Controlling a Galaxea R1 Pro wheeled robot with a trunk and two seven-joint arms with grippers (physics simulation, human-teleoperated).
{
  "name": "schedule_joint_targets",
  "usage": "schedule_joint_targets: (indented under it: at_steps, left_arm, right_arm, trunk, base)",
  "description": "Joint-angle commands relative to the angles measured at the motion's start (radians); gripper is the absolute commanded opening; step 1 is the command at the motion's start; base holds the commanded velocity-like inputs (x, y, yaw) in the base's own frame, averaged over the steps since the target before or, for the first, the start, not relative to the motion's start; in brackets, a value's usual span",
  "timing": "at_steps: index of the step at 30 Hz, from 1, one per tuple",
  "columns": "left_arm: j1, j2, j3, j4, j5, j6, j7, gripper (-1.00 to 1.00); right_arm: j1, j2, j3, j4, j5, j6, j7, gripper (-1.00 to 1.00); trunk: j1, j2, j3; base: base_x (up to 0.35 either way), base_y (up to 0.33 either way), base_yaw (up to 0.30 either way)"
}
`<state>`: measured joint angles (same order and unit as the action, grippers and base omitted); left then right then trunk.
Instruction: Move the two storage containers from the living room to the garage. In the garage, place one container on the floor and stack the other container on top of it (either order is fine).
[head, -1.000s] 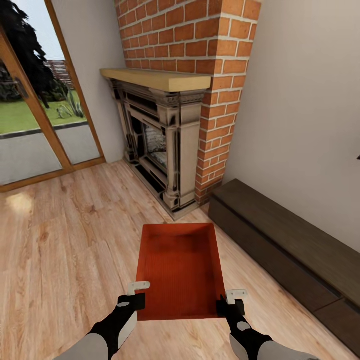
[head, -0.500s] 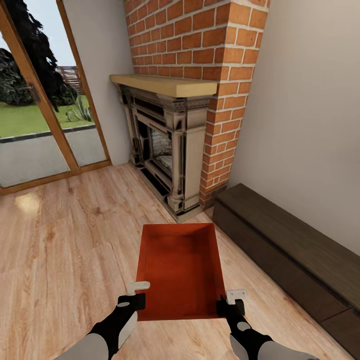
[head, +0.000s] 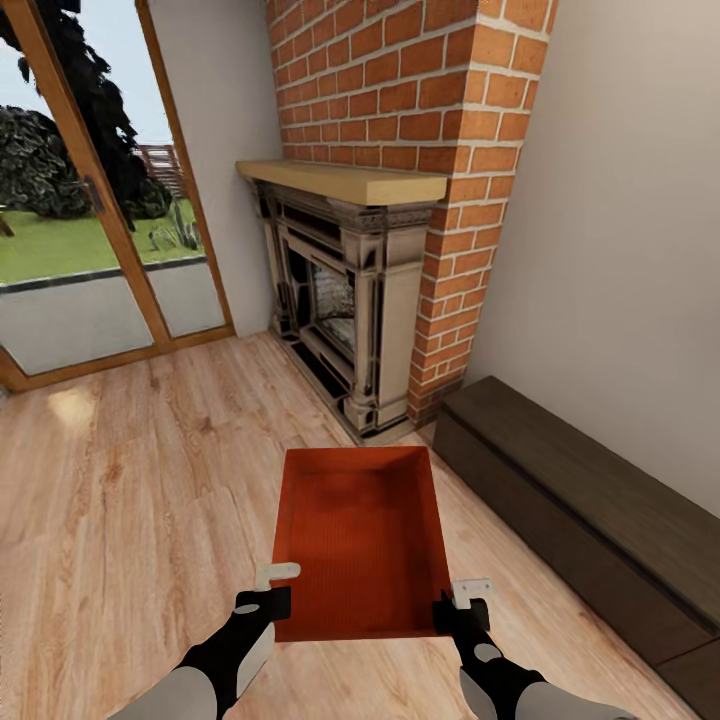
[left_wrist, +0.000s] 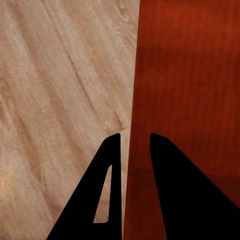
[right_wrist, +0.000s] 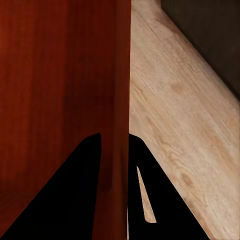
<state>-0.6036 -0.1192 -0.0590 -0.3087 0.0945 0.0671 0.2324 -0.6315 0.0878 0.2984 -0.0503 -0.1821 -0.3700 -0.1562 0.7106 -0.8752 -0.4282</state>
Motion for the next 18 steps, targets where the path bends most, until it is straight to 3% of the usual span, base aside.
schedule_joint_targets:
  at_steps: [1,18]
  left_arm:
    - [-0.001,0.001,0.013,-0.004,-0.004,0.007,0.012,-1.0]
    - [-0.001,0.001,0.012,-0.004,-0.004,0.007,0.012,-1.0]
  right_arm:
    - [0.0,0.0,-0.032,0.003,-0.033,-0.009,-0.016,-1.0]
    - [0.0,0.001,-0.032,0.003,-0.033,-0.009,-0.016,-1.0]
  trunk:
    - [0.0,-0.001,0.001]
    - [0.0,-0.001,0.028]
  base:
    - [0.0,0.0,0.091]
    - [0.0,0.0,0.091]
